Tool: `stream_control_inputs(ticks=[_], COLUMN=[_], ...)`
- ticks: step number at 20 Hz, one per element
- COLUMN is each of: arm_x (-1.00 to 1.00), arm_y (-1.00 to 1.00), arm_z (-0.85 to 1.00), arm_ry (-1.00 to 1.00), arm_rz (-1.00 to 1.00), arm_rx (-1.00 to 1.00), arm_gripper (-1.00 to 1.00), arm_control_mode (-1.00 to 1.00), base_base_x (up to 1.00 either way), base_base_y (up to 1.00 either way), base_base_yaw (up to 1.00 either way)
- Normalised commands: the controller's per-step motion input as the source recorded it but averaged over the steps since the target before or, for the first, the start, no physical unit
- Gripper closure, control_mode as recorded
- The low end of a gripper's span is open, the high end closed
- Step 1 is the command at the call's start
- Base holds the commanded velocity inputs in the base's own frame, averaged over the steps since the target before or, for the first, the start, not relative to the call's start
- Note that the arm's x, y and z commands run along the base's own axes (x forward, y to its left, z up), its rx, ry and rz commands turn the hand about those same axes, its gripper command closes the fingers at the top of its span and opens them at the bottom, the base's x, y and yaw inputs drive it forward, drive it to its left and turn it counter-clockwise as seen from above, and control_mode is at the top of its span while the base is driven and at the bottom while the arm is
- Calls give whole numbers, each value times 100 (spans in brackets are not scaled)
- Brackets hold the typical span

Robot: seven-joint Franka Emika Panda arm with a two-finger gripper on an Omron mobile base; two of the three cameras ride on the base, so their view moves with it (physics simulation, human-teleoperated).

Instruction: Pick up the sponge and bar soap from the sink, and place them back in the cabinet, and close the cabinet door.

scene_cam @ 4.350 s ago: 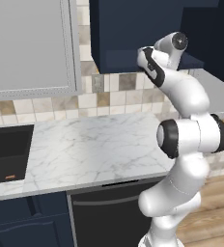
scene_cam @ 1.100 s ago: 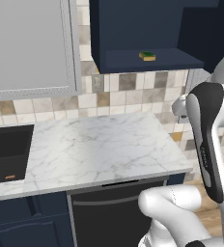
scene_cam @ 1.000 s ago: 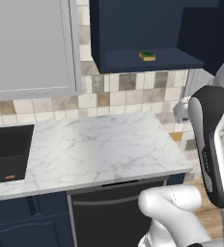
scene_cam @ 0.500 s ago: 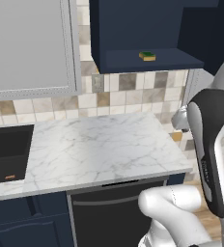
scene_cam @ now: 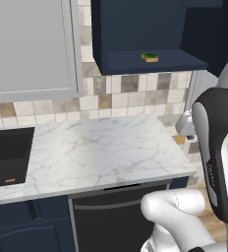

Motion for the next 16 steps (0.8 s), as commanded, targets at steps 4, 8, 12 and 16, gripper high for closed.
stream_control_inputs(ticks=[4, 8, 12, 16], arm_x=[0, 0, 0, 0], arm_y=[0, 0, 0, 0], arm_z=[-2, -11, -6, 0], arm_ry=[0, 0, 0, 0], arm_rz=[0, 2, 2, 1], arm_rx=[0, 0, 0, 0], arm_gripper=[-100, -100, -100, -100], arm_control_mode=[-100, -100, -100, -100], base_base_x=[0, 0, 0, 0], base_base_y=[0, 0, 0, 0], base_base_yaw=[0, 0, 0, 0])
